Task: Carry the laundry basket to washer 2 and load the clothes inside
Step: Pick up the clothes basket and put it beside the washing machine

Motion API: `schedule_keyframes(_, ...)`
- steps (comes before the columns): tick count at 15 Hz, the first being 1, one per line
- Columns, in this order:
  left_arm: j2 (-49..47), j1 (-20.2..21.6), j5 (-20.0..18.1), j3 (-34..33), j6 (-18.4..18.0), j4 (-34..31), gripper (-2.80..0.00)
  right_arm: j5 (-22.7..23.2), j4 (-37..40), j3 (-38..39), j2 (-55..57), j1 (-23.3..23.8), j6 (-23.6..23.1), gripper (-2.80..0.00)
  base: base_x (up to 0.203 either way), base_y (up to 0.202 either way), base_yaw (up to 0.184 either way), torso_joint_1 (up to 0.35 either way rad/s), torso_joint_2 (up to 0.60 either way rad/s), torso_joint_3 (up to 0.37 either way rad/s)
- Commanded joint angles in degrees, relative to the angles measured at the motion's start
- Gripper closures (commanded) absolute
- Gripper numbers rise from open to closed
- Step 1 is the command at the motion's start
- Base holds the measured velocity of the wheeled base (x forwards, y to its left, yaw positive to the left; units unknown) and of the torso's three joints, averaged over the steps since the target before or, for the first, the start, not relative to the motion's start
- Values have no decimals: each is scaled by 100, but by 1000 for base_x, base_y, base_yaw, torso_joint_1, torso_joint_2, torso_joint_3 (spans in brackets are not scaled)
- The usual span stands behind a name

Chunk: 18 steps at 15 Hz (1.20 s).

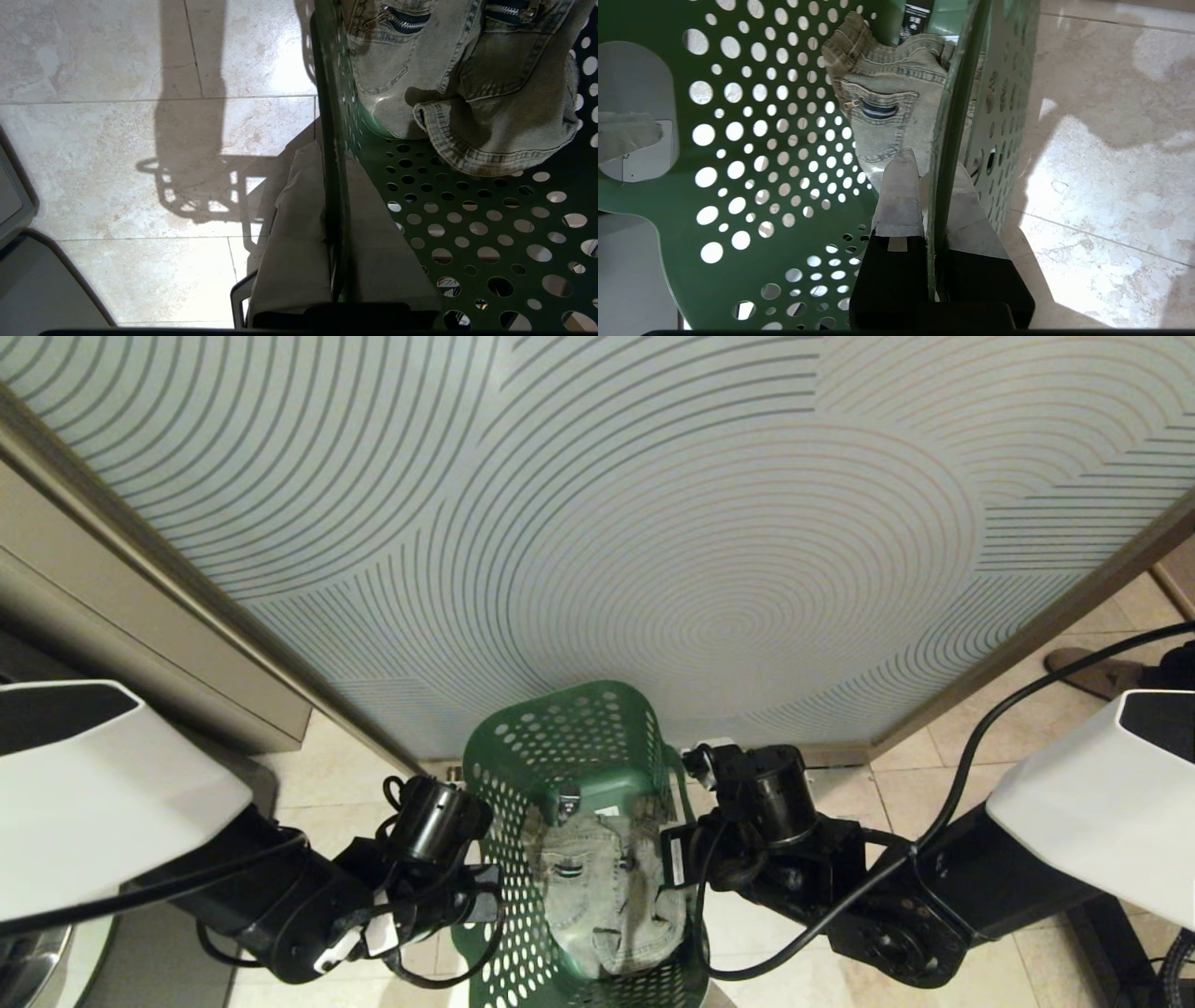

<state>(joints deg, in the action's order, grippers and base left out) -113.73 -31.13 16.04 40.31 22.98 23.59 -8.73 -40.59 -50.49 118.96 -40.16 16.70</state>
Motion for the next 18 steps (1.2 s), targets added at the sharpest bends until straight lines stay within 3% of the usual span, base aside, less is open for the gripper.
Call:
schedule_keyframes(1,-17,1,4,37,14,14,0,-6,-19,-13,-6,-1,5,0,0,0,0,0,0,0)
schedule_keyframes(6,-44,-9,4,47,5,14,0,-6,-10,-31,-13,-1,-9,0,0,0,0,2,1,60)
schedule_keyframes(18,8,-82,22,28,5,14,0,-36,8,13,-118,-36,-9,0,0,0,0,2,3,198)
